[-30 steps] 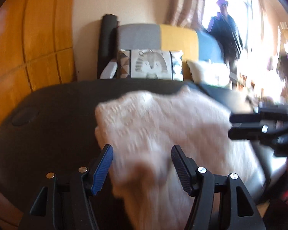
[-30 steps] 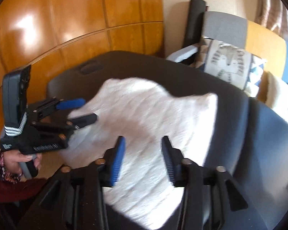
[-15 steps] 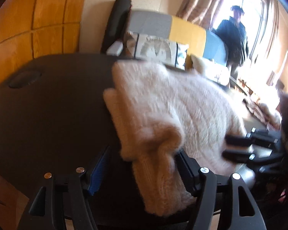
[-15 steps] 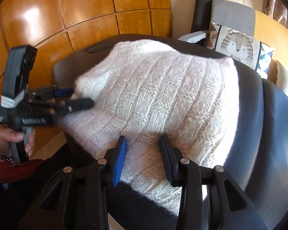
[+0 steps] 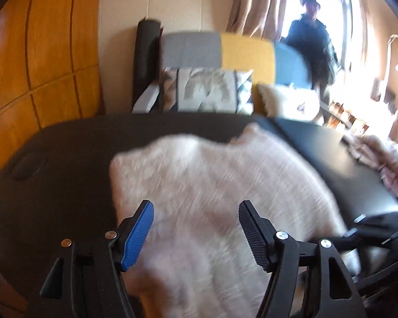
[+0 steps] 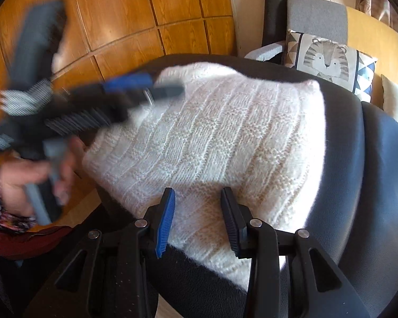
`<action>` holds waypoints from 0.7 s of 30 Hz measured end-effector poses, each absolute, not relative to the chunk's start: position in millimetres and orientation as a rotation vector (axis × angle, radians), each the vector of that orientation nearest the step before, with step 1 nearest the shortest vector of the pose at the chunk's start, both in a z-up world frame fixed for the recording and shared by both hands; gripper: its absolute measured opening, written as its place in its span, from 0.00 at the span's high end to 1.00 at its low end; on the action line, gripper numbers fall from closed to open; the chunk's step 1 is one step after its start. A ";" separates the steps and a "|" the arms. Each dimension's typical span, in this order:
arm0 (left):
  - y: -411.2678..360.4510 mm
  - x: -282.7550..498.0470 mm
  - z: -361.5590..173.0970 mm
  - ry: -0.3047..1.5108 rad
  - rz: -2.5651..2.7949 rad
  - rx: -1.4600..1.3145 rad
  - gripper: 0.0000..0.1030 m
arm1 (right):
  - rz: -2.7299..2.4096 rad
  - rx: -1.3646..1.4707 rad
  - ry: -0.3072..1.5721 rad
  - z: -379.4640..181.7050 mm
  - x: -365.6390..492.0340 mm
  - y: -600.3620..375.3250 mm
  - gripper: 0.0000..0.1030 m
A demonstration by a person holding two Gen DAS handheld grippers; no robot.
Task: Fold clothes
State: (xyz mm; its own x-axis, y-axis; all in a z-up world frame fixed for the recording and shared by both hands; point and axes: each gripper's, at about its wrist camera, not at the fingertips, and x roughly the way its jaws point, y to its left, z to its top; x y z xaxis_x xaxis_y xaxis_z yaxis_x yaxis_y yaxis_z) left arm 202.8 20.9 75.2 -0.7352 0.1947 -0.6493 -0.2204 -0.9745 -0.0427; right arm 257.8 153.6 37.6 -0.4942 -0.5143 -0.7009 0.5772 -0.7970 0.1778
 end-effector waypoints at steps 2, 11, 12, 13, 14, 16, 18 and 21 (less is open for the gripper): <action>14.5 208.7 68.4 0.021 2.724 -1.025 0.33 | -2.317 0.998 0.098 46.1 259.4 161.5 0.62; 14.5 231.6 60.3 0.109 2.725 -0.992 0.33 | -2.340 1.052 0.101 45.1 243.3 164.5 0.74; 13.1 232.3 59.2 0.111 2.722 -0.990 0.33 | -2.336 1.068 0.117 40.6 242.7 163.2 0.74; 12.2 235.3 56.9 0.115 2.719 -0.989 0.33 | -2.333 1.082 0.139 36.0 242.7 162.1 0.74; 11.2 237.7 55.1 0.117 2.717 -0.987 0.33 | -2.330 1.096 0.161 31.4 242.6 161.0 0.74; 7.4 239.1 53.1 0.107 2.711 -0.984 0.33 | -2.331 1.092 0.170 27.9 242.7 161.3 0.74; 1.9 237.4 51.2 0.065 2.703 -0.991 0.32 | -2.333 1.083 0.165 26.3 242.2 162.5 0.74; -5.8 233.9 53.1 -0.018 2.687 -0.998 0.31 | -2.332 1.081 0.143 24.9 238.7 164.8 0.74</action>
